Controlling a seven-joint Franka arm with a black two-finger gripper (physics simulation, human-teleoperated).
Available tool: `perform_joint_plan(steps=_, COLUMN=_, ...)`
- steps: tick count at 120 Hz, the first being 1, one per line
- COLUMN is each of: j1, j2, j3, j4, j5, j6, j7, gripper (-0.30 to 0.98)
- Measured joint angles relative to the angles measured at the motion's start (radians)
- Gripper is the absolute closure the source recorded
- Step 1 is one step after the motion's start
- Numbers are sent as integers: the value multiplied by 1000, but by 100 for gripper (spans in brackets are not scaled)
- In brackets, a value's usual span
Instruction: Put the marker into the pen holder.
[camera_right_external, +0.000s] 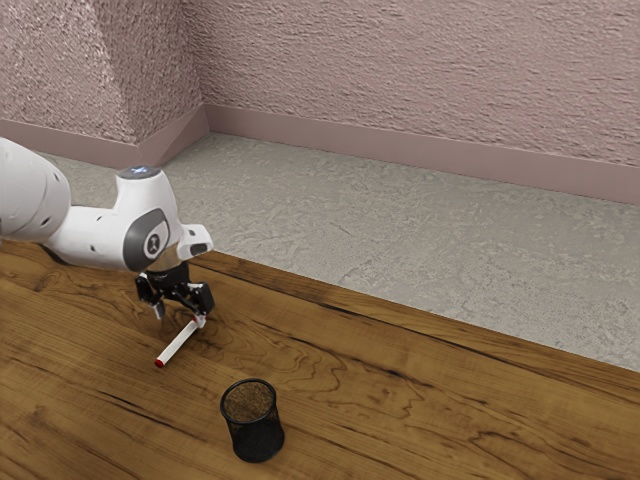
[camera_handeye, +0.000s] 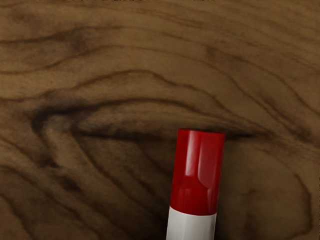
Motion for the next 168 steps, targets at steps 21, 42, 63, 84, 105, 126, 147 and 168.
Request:
perform_joint_plan(steps=21, j1=0, j2=8, j3=0, j4=13, j5=-24, j6=-10, j7=46, gripper=0)
perform_joint_plan(steps=42, j1=0, j2=9, j3=0, j4=15, j5=-67, j6=-35, j7=81, gripper=15)
perform_joint_plan(steps=63, j1=0, j2=8, j3=0, j4=15, j5=-93, j6=-72, j7=107, gripper=38)
perform_joint_plan(steps=84, j1=0, j2=14, j3=0, j4=15, j5=-117, j6=-101, j7=127, gripper=47)
perform_joint_plan(steps=105, j1=0, j2=16, j3=0, j4=15, j5=-134, j6=-114, j7=143, gripper=63)
perform_joint_plan(steps=126, j1=0, j2=17, j3=0, j4=15, j5=-132, j6=-118, j7=147, gripper=73)
perform_joint_plan(steps=147, j1=-1, j2=-21, j3=-29, j4=15, j5=-107, j6=-104, j7=138, gripper=77)
perform_joint_plan(steps=168, j1=-10, j2=-215, j3=-154, j4=-53, j5=35, j6=-9, j7=114, gripper=79)
